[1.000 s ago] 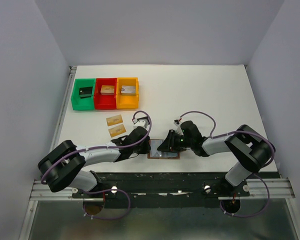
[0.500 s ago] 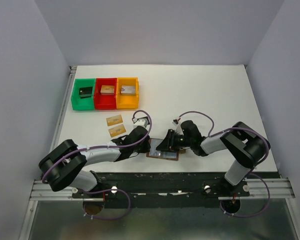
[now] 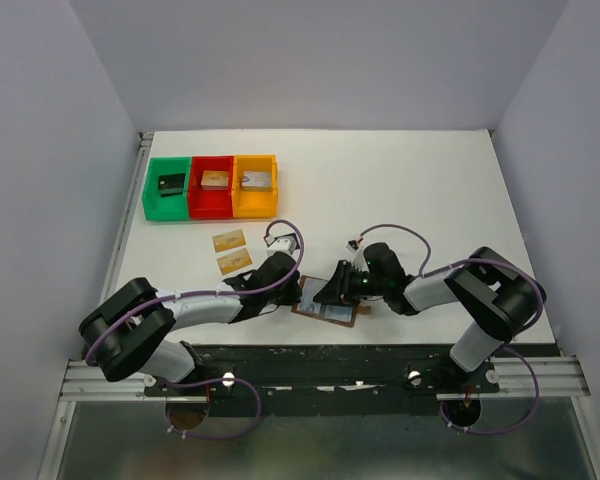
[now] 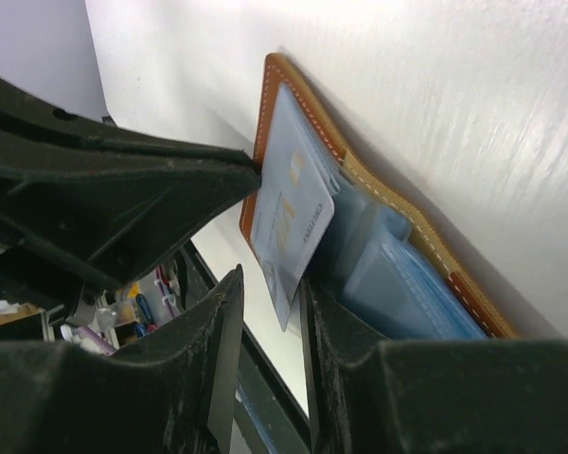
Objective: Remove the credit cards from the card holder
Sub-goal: Remove the credit card from the card holder.
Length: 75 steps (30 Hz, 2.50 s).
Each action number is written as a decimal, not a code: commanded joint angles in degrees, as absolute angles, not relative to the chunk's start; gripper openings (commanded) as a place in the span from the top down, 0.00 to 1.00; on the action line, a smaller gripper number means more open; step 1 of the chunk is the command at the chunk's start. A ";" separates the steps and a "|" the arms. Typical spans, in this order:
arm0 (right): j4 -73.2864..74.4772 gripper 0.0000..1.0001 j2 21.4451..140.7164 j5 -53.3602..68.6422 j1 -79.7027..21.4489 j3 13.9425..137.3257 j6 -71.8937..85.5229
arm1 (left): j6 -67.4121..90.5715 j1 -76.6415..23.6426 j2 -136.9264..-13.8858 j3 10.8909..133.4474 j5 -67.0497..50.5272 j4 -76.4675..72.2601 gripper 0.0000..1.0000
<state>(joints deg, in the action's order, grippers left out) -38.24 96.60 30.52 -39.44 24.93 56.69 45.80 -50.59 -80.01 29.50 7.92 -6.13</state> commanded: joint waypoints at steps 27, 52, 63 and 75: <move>-22.77 0.70 83.76 26.46 -40.25 25.40 50.89 | 47.37 -49.57 -84.81 28.04 5.89 -3.52 1.00; -30.93 0.60 88.68 26.99 -40.17 24.35 58.70 | 48.78 -49.13 -84.64 26.72 5.10 -4.75 1.00; -37.87 0.59 87.98 22.68 -39.20 20.48 65.39 | 49.66 -49.04 -83.14 25.49 6.15 -4.66 1.00; -45.52 0.60 90.87 24.25 -38.23 19.51 66.97 | 49.75 -49.13 -83.14 25.05 5.80 -5.27 1.00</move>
